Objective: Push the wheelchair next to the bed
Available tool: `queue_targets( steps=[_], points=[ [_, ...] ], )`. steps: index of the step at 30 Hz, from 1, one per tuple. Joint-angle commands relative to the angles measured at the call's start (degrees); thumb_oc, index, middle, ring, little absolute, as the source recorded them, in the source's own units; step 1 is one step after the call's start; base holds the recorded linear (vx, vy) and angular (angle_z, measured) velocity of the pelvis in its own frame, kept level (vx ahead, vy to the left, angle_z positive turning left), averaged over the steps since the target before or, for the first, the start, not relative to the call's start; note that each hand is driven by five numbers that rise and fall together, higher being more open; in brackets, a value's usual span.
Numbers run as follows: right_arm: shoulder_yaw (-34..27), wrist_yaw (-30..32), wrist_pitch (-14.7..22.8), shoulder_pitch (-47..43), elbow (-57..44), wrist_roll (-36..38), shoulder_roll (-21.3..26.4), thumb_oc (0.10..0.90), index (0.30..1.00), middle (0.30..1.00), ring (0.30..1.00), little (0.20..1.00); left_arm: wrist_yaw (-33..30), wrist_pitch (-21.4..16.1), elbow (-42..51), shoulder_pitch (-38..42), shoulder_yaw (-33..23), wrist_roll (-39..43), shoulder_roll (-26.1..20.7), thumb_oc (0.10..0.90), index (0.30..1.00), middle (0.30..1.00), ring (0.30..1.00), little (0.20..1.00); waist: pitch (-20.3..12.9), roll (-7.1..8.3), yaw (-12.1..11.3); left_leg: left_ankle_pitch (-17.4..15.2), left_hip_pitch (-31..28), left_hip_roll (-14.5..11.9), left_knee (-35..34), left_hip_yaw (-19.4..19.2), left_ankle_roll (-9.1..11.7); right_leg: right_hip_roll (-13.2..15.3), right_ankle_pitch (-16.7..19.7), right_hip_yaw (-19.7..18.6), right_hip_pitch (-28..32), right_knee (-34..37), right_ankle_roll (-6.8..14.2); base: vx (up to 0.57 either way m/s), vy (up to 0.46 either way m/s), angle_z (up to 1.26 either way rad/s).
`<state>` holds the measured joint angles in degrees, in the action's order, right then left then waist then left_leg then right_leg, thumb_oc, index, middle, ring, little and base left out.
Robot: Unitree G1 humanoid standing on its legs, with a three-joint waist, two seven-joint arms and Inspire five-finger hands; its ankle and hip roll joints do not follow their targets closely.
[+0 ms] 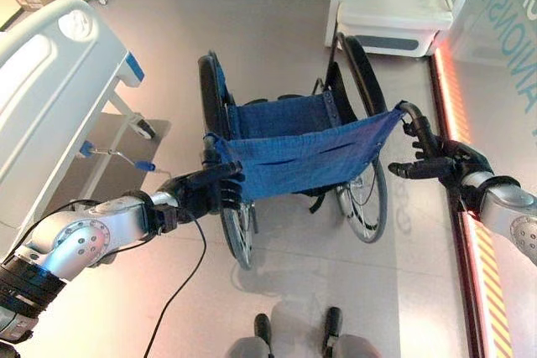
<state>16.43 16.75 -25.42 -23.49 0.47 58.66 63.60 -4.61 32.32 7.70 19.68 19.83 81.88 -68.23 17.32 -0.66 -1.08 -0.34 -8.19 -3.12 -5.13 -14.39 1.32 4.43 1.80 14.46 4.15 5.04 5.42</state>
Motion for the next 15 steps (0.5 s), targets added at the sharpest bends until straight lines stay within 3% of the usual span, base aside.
queue_targets(
  steps=[1, 15],
  points=[
    [0.9, 1.8, 3.6, -9.7, -1.1, -4.1, 8.2, 0.800, 0.900, 0.900, 0.900, 0.900, 0.7, -5.1, 0.7, 11.4, -3.2, 5.0, -0.9, 0.400, 0.300, 0.300, 0.300, 0.300, -2.6, 1.83, 1.5, 1.0, 2.4, 1.0, 1.5, -0.2, 0.3, 0.6, 1.1, 0.7, 0.8, -1.2, 1.8, 0.00, 0.000, 0.00],
    [5.8, 1.9, 4.2, -21.1, -1.3, -7.1, 12.2, 0.800, 0.900, 0.900, 0.900, 0.900, 1.4, -2.3, -2.4, 15.5, -3.7, 8.0, -2.6, 0.400, 0.300, 0.300, 0.300, 0.300, -3.1, 2.59, 1.1, 0.5, 2.4, 1.2, 1.4, -0.6, -0.1, 0.3, 0.8, 0.8, 0.6, -1.6, 1.7, 0.00, 0.000, 0.00]
  ],
)
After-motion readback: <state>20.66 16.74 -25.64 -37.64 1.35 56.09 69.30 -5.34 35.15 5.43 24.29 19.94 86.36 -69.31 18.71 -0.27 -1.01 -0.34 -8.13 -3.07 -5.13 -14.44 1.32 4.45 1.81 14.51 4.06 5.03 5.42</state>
